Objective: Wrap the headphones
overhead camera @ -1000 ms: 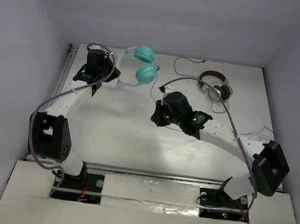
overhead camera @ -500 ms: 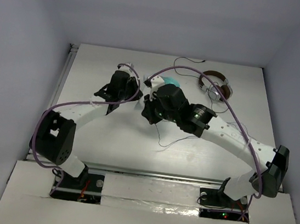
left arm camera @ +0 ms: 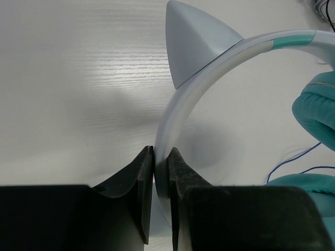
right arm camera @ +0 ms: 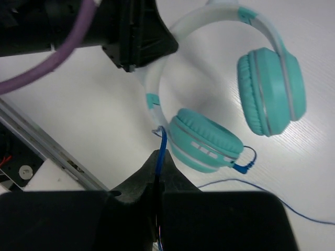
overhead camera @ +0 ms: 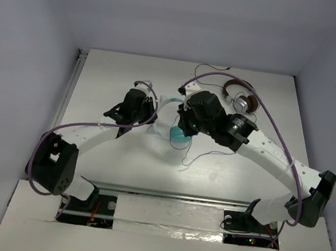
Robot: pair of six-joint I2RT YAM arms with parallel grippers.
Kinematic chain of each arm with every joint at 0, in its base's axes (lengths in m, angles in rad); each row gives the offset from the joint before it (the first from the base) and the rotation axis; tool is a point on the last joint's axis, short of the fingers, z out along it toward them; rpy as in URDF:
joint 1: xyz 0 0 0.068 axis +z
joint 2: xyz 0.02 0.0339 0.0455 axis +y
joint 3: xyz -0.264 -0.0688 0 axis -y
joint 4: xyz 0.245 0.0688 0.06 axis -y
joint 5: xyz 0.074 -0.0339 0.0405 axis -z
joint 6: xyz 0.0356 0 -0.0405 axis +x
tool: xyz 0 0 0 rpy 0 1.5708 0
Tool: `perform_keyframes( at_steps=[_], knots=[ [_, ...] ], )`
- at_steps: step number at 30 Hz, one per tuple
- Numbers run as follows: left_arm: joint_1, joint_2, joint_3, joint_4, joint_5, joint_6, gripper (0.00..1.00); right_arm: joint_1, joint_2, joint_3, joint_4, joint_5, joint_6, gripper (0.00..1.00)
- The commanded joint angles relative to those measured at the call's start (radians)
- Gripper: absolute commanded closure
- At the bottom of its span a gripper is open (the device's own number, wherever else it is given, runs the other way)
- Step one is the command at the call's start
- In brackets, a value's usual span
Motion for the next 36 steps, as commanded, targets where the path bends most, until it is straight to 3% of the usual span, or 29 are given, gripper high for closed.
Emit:
perform_keyframes(
  at_steps=[1, 3, 12, 22, 36],
  knots=[
    [-0.029, -0.108, 0.010, -0.008, -0.060, 0.023, 1.00, 0.001, -0.050, 0.014, -0.103, 0.116, -0.005, 1.00],
    [-0.063, -0.121, 0.009, -0.037, -0.097, 0.041, 1.00, 0.001, -0.065, 0.011, -0.164, 0.161, -0.005, 1.00],
    [-0.152, -0.070, 0.068, -0.215, -0.006, 0.115, 1.00, 0.001, -0.111, 0.020, -0.249, 0.245, -0.002, 1.00],
    [-0.152, -0.130, 0.192, -0.406, 0.043, 0.244, 1.00, 0.001, -0.091, 0.007, -0.250, 0.371, -0.017, 1.00],
    [-0.152, -0.118, 0.251, -0.444, 0.366, 0.385, 1.00, -0.048, -0.105, -0.061, 0.038, 0.394, -0.072, 1.00]
  ],
)
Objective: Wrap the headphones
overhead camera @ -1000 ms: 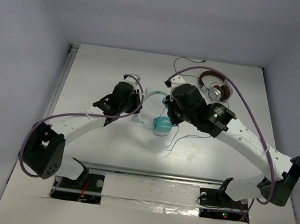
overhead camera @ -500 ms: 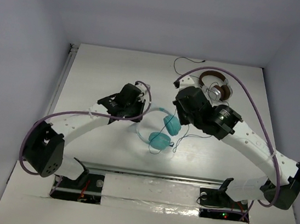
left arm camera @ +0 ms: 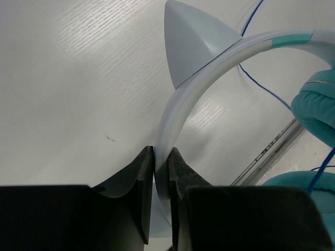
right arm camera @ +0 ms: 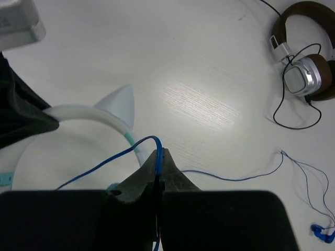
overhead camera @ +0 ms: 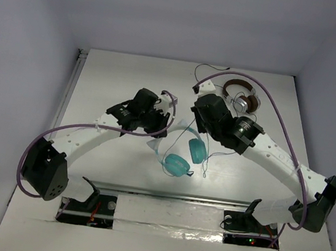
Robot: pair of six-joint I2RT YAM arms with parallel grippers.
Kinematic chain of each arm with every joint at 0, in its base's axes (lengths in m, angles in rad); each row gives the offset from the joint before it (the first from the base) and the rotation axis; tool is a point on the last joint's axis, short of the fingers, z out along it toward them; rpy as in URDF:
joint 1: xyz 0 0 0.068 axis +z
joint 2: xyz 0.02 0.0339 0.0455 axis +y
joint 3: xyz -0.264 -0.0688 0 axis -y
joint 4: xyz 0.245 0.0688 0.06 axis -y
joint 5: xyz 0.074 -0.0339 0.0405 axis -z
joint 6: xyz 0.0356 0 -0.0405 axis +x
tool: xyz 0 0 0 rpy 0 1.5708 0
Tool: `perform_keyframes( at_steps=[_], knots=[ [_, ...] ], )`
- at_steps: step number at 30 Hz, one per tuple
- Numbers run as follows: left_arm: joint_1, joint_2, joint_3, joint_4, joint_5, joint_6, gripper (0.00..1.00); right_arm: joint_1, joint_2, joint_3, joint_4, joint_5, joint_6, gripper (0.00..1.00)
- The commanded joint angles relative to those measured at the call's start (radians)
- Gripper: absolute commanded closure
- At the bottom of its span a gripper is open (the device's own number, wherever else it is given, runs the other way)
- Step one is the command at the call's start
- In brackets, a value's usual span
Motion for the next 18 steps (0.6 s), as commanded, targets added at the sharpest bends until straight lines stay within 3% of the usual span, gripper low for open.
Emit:
perform_keyframes(
  at_steps=[1, 18],
  knots=[
    [0.002, -0.036, 0.057, 0.021, 0.133, 0.022, 1.00, -0.039, -0.034, -0.010, 0.130, 0.038, -0.023, 1.00],
    [0.159, -0.100, 0.065, 0.122, 0.304, -0.052, 1.00, -0.097, -0.189, -0.248, 0.349, -0.019, 0.103, 1.00]
  ],
)
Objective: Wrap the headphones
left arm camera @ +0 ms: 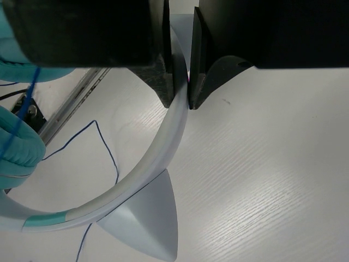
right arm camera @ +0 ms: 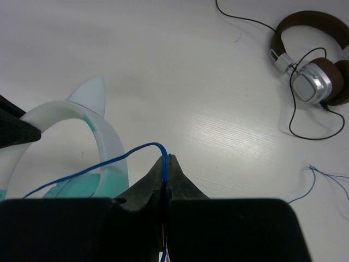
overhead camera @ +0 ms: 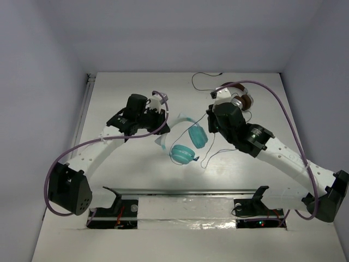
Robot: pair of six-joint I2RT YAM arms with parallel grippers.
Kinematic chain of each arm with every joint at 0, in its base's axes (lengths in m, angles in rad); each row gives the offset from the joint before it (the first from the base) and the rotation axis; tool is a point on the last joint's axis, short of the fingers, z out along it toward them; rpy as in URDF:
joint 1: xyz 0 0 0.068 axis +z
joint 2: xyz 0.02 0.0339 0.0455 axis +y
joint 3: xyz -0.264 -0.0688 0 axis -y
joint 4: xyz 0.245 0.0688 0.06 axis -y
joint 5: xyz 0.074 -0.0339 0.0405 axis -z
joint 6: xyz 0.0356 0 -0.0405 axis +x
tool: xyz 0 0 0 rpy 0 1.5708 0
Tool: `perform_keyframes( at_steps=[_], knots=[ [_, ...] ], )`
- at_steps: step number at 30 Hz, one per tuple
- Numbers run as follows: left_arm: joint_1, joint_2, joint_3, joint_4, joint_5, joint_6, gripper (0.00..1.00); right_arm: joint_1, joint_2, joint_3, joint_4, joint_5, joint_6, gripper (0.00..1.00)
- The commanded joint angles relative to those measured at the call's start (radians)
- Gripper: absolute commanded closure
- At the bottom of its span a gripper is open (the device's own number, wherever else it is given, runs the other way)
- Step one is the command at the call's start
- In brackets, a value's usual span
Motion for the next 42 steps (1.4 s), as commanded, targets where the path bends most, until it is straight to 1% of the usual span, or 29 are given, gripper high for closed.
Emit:
perform_keyframes(
  at_steps=[1, 7, 8, 9, 11, 13, 16, 19, 20, 21, 22, 23, 24, 25, 26, 27, 29, 30, 33, 34, 35, 36, 37, 41, 42],
  knots=[
    [0.011, -0.068, 0.063, 0.084, 0.138, -0.042, 1.00, -0.029, -0.010, -0.049, 0.124, -0.053, 0.061, 1.00],
    [0.090, -0.097, 0.046, 0.134, 0.262, -0.085, 1.00, -0.063, -0.012, -0.115, 0.249, -0.177, 0.093, 1.00],
    [0.090, -0.102, 0.037, 0.147, 0.272, -0.095, 1.00, -0.089, -0.015, -0.132, 0.277, -0.234, 0.101, 0.99],
    [0.103, -0.112, 0.034, 0.156, 0.284, -0.104, 1.00, -0.089, -0.020, -0.147, 0.332, -0.268, 0.110, 0.98],
    [0.116, -0.122, 0.043, 0.167, 0.267, -0.136, 1.00, -0.098, -0.026, -0.188, 0.378, -0.321, 0.141, 0.97],
    [0.140, -0.134, 0.065, 0.133, 0.188, -0.141, 1.00, -0.098, -0.036, -0.215, 0.426, -0.329, 0.170, 0.97],
    [0.153, -0.148, 0.108, 0.105, 0.129, -0.139, 1.00, -0.098, -0.064, -0.242, 0.447, -0.314, 0.185, 0.98],
    [0.163, -0.160, 0.120, 0.122, 0.117, -0.165, 1.00, -0.098, -0.076, -0.281, 0.502, -0.369, 0.203, 0.98],
    [0.163, -0.163, 0.118, 0.134, 0.118, -0.186, 1.00, -0.098, -0.076, -0.297, 0.544, -0.407, 0.210, 0.96],
    [0.163, -0.165, 0.118, 0.145, 0.130, -0.199, 1.00, -0.098, -0.073, -0.331, 0.599, -0.433, 0.213, 0.93],
    [0.163, -0.163, 0.120, 0.163, 0.131, -0.210, 1.00, -0.098, -0.069, -0.347, 0.627, -0.458, 0.216, 0.88],
    [0.163, -0.165, 0.125, 0.171, 0.129, -0.222, 1.00, -0.098, -0.061, -0.362, 0.654, -0.488, 0.220, 0.85],
    [0.163, -0.165, 0.128, 0.179, 0.129, -0.240, 1.00, -0.098, -0.044, -0.376, 0.706, -0.496, 0.226, 0.77],
    [0.163, -0.168, 0.132, 0.193, 0.126, -0.251, 1.00, -0.098, -0.035, -0.406, 0.735, -0.499, 0.236, 0.76],
    [0.163, -0.169, 0.140, 0.200, 0.121, -0.260, 1.00, -0.098, -0.027, -0.425, 0.772, -0.531, 0.239, 0.72],
    [0.163, -0.168, 0.144, 0.205, 0.126, -0.266, 1.00, -0.098, -0.017, -0.442, 0.842, -0.536, 0.243, 0.70],
    [0.163, -0.163, 0.163, 0.206, 0.120, -0.280, 1.00, -0.098, 0.028, -0.477, 0.900, -0.556, 0.246, 0.69],
    [0.163, -0.162, 0.167, 0.207, 0.118, -0.283, 1.00, -0.098, 0.045, -0.486, 0.956, -0.570, 0.246, 0.69],
    [0.172, -0.162, 0.195, 0.200, 0.083, -0.300, 1.00, -0.098, 0.105, -0.512, 1.033, -0.628, 0.256, 0.68],
    [0.173, -0.160, 0.201, 0.213, 0.080, -0.318, 1.00, -0.098, 0.112, -0.523, 1.056, -0.637, 0.271, 0.67],
    [0.173, -0.157, 0.212, 0.223, 0.083, -0.328, 1.00, -0.098, 0.131, -0.549, 1.108, -0.642, 0.279, 0.63],
    [0.173, -0.152, 0.218, 0.229, 0.088, -0.337, 1.00, -0.098, 0.143, -0.557, 1.128, -0.648, 0.283, 0.60],
    [0.173, -0.149, 0.224, 0.243, 0.092, -0.345, 1.00, -0.098, 0.155, -0.558, 1.135, -0.648, 0.286, 0.56],
    [0.173, -0.140, 0.269, 0.246, 0.077, -0.369, 1.00, -0.098, 0.210, -0.558, 1.154, -0.660, 0.288, 0.54],
    [0.173, -0.134, 0.279, 0.245, 0.080, -0.371, 1.00, -0.098, 0.230, -0.561, 1.171, -0.670, 0.288, 0.51]
  ],
)
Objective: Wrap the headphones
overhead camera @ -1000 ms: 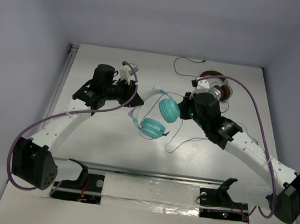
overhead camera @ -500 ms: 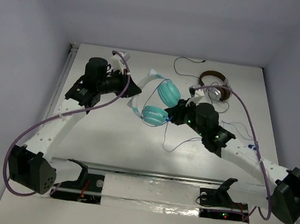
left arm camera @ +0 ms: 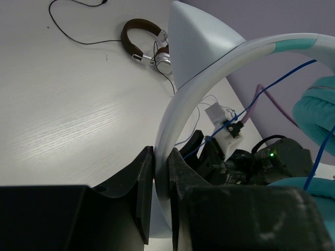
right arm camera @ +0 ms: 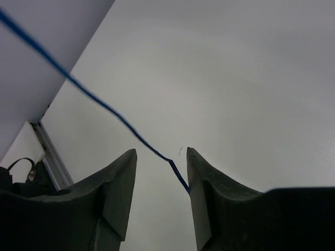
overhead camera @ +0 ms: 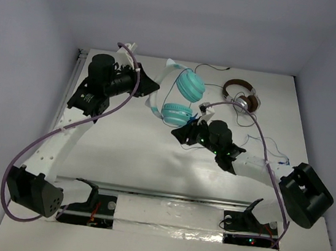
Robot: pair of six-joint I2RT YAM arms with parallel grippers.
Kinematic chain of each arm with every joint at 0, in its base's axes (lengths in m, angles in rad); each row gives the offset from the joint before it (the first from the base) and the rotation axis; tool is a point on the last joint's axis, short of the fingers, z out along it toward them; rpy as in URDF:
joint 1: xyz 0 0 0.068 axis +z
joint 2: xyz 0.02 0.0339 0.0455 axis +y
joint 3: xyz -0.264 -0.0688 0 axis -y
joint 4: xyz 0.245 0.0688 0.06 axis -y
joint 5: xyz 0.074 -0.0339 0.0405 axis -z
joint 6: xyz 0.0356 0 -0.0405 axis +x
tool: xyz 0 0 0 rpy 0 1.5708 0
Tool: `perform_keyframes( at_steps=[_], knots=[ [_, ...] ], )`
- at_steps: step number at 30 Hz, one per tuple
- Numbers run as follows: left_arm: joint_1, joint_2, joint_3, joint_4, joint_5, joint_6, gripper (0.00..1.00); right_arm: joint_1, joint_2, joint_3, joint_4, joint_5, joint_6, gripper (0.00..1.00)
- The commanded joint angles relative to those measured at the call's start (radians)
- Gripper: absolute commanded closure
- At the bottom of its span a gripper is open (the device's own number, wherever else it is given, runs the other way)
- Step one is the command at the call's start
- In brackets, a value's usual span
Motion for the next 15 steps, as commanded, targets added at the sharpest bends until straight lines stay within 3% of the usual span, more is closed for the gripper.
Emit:
perform_keyframes(
  at_steps=[1, 8, 15],
  knots=[
    [0.005, -0.009, 0.096, 0.101, 0.015, -0.067, 1.00, -0.004, 0.034, -0.007, 0.144, -0.040, 0.002, 0.49],
    [0.043, 0.006, 0.212, 0.081, -0.053, -0.087, 1.00, -0.004, 0.097, -0.006, 0.168, -0.155, 0.049, 0.48],
    [0.056, 0.061, 0.340, 0.081, -0.212, -0.095, 1.00, 0.009, 0.097, -0.036, 0.155, -0.215, 0.092, 0.48]
  ],
)
